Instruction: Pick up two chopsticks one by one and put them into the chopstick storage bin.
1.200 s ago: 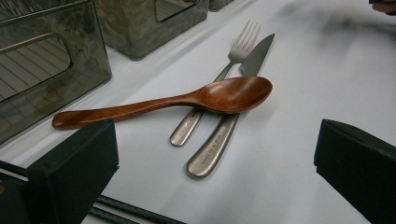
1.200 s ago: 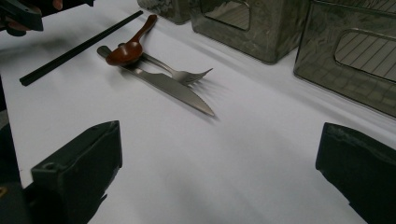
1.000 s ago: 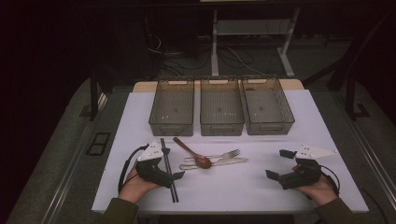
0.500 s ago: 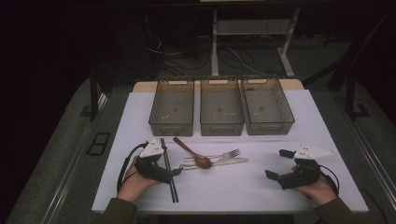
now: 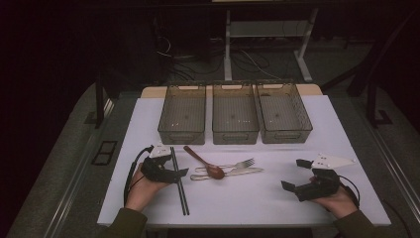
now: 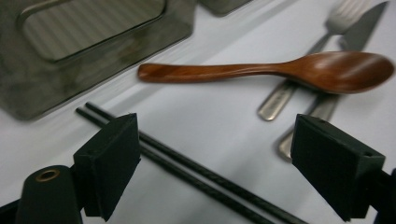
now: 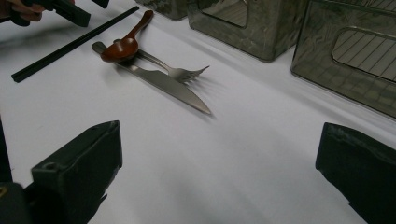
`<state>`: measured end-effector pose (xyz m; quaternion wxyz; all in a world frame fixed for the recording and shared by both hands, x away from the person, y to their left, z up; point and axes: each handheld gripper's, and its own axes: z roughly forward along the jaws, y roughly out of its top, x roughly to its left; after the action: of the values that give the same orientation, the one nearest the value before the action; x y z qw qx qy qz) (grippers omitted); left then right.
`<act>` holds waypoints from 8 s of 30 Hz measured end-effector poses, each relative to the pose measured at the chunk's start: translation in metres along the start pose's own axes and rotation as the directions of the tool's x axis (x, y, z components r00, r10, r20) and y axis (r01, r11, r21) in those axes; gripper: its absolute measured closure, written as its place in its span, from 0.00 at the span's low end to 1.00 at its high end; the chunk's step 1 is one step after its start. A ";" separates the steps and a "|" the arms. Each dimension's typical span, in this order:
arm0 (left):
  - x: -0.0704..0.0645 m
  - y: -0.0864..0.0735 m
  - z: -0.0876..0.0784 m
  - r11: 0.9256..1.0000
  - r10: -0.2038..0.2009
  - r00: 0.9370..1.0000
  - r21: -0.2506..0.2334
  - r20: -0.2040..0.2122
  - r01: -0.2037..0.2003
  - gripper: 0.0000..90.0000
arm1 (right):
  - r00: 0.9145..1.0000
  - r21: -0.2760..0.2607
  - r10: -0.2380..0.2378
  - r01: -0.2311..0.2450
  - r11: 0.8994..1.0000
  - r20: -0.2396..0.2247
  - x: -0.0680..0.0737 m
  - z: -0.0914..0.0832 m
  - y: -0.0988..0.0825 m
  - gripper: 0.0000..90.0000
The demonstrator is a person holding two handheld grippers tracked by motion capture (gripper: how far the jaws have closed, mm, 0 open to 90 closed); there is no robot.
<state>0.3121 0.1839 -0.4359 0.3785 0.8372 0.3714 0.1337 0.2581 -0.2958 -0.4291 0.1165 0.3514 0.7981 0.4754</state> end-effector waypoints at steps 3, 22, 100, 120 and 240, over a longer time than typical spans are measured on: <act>0.003 0.000 0.003 1.000 -0.009 1.000 0.014 -0.021 0.009 0.24 | 1.000 0.003 -0.001 0.001 1.000 0.003 0.000 0.001 0.000 0.00; 0.035 0.012 0.021 0.992 -0.082 0.981 0.081 -0.179 0.098 0.50 | 1.000 0.014 0.002 -0.002 1.000 0.013 0.000 0.002 -0.001 0.00; 0.031 0.028 0.025 0.996 -0.073 0.993 0.051 -0.090 0.077 0.77 | 1.000 0.029 0.004 -0.005 1.000 0.013 0.000 0.001 -0.002 0.00; 0.014 0.007 -0.028 0.995 -0.034 0.998 -0.089 0.062 0.039 0.43 | 1.000 0.040 0.001 -0.001 0.999 -0.011 0.001 0.006 -0.006 0.00; 0.000 -0.014 -0.075 0.993 -0.085 0.996 -0.077 0.027 0.087 0.95 | 1.000 0.039 0.012 -0.012 0.999 0.003 -0.001 0.006 -0.006 0.00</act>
<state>0.2670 0.2299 -0.3948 0.4209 0.8064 0.3972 0.1219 0.2598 -0.2941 -0.4375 0.1078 0.3589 0.8050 0.4599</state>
